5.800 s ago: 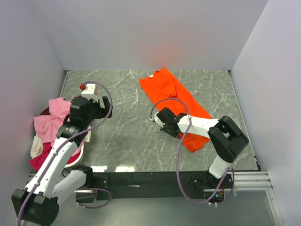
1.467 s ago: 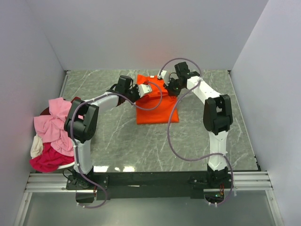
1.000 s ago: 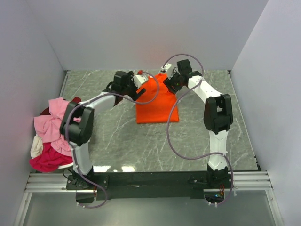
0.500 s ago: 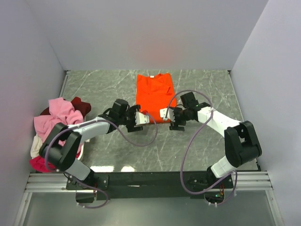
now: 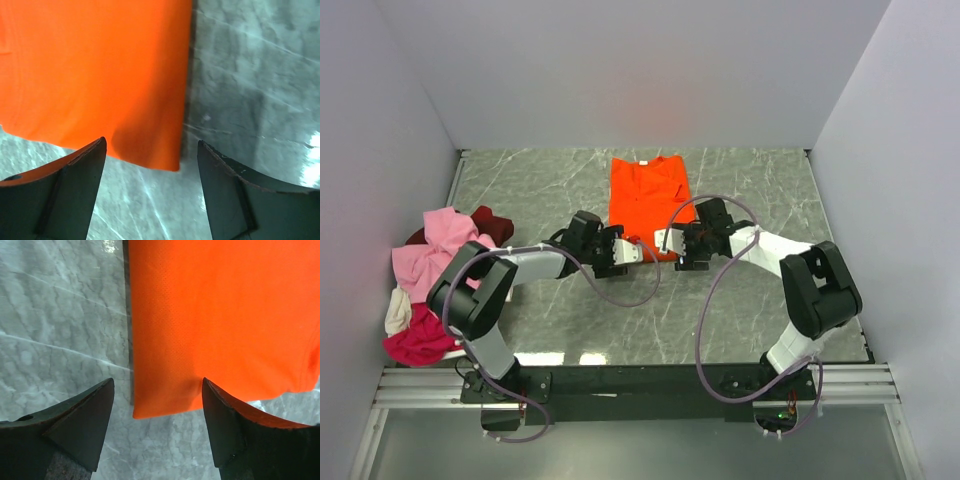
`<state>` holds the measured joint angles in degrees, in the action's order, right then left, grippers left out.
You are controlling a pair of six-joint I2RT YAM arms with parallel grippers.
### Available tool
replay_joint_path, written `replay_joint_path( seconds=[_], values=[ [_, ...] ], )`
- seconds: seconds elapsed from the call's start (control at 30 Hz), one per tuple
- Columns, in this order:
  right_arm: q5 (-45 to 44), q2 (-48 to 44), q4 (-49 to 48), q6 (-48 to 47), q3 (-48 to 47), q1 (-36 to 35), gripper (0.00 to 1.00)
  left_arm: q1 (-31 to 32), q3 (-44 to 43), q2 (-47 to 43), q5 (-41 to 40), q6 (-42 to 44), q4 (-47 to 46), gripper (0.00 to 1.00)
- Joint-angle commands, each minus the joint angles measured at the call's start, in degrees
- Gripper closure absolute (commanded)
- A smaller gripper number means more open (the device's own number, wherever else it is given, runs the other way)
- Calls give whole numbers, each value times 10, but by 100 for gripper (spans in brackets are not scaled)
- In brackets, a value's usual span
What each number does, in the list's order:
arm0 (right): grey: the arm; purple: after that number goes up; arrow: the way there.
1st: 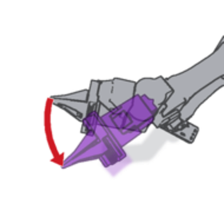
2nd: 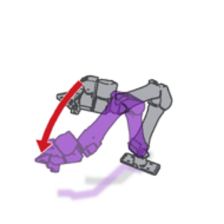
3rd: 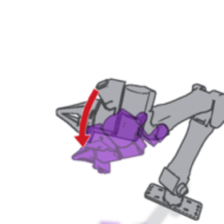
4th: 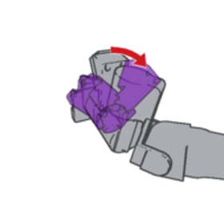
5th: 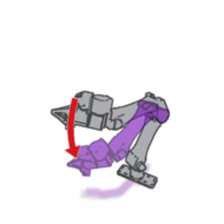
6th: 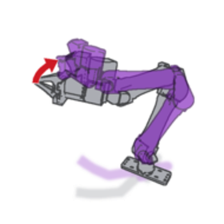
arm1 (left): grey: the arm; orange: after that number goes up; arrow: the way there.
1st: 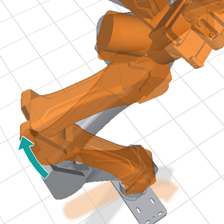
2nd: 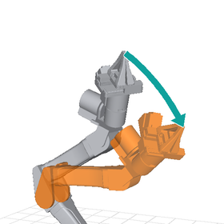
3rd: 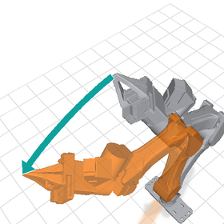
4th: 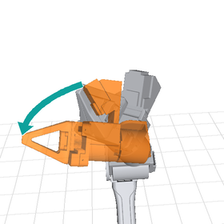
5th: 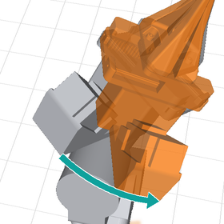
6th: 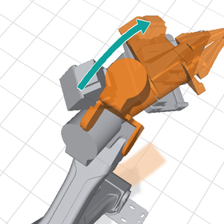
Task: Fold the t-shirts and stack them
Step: Fold the tshirt
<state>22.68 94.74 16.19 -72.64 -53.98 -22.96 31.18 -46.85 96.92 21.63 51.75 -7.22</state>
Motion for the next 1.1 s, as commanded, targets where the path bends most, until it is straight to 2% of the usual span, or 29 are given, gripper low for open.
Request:
replay_joint_path(
  seconds=[0.0, 0.13, 0.27, 0.4, 0.5, 0.53, 0.63, 0.67, 0.7, 0.73, 0.77, 0.93, 1.07],
  values=[
    [-23, 18, -27, 19, -10, -9, 23, 3, -14, 12, -11, 13, -31, 22],
    [-39, 32, -38, 30, -14, -12, 25, 3, -24, 22, -21, 16, -27, 27],
    [-53, 47, -35, 39, -25, -15, 34, 3, -29, 36, -35, 14, -36, 36],
    [-68, 54, -53, 45, -23, -15, 39, 3, -32, 49, -54, 20, -54, 42],
    [-77, 63, -56, 51, -27, -15, 45, 3, -38, 57, -61, 20, -53, 56],
    [-78, 66, -56, 54, -29, -15, 47, 3, -37, 57, -61, 20, -53, 63],
    [-74, 72, -36, 58, -42, -15, 66, 3, -32, 51, -54, 20, -50, 79],
    [-71, 72, -27, 60, -44, -15, 84, 3, -31, 48, -51, 21, -46, 82],
    [-69, 70, -26, 60, -41, -15, 92, 2, -28, 39, -41, 19, -40, 86],
    [-65, 62, -24, 58, -38, -15, 99, 4, -25, 34, -35, 18, -38, 96],
    [-62, 56, -22, 58, -28, -14, 100, 5, -21, 21, -31, 15, -28, 99],
    [-24, -5, 40, 51, -2, -14, 100, 23, 2, -30, 13, 1, 33, 100],
    [17, -78, 133, 42, 46, -20, 100, 56, 20, -89, 43, -34, 110, 100]
  ],
)
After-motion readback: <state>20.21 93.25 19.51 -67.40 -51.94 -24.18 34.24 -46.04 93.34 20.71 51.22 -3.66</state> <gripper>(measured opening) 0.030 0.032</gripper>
